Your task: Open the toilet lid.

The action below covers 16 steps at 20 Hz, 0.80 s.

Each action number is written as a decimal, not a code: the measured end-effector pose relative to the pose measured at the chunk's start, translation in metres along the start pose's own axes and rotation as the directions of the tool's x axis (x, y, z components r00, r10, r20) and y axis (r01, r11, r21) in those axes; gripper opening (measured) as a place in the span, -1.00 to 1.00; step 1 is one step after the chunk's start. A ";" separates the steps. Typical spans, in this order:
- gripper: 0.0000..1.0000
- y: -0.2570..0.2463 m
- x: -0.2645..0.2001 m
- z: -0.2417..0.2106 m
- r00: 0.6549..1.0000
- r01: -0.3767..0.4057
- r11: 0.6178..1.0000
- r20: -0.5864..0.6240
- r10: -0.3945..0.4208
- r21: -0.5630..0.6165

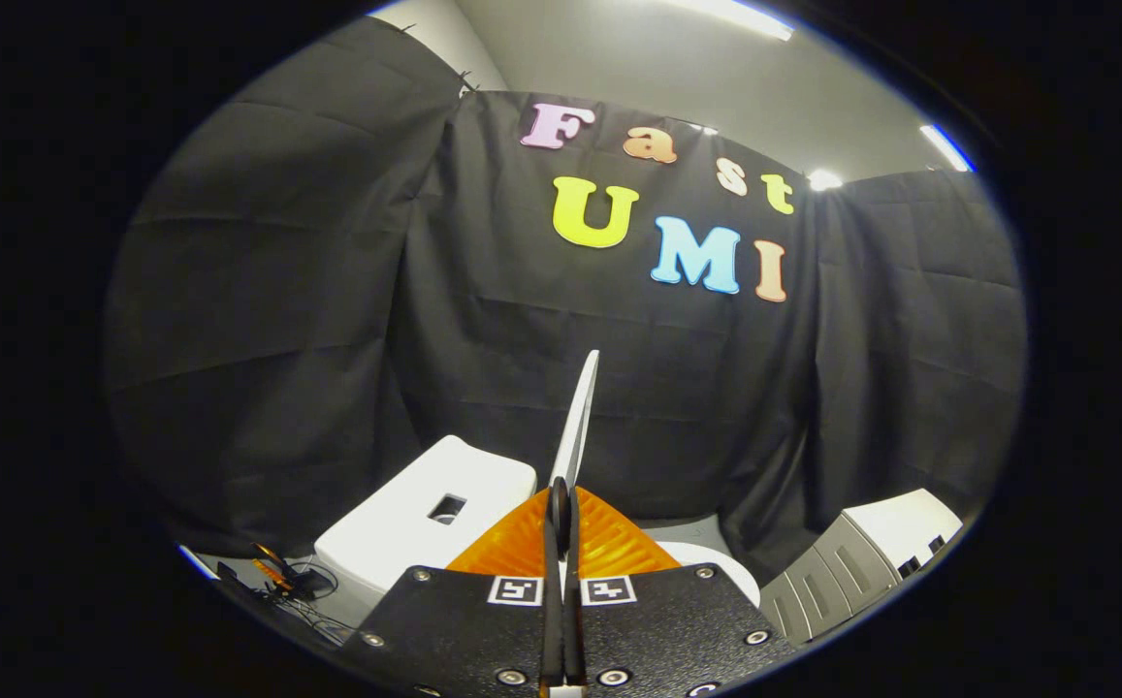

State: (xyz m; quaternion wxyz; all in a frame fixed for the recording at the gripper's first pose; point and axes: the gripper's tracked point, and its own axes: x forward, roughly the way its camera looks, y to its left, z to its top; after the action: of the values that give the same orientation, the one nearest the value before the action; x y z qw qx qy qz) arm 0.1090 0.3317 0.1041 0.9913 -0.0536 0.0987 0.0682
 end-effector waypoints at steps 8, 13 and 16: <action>-0.99 0.045 0.003 0.000 0.998 -0.062 0.997 0.021 0.063 -0.051; -0.99 0.066 0.007 0.001 0.993 -0.109 0.994 0.035 0.110 -0.031; -1.00 0.082 0.011 0.002 0.983 -0.176 0.984 0.052 0.175 0.022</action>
State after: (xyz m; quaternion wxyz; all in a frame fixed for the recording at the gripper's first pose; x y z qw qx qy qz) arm 0.1084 0.4143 0.0958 0.9842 -0.0300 0.0791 0.1554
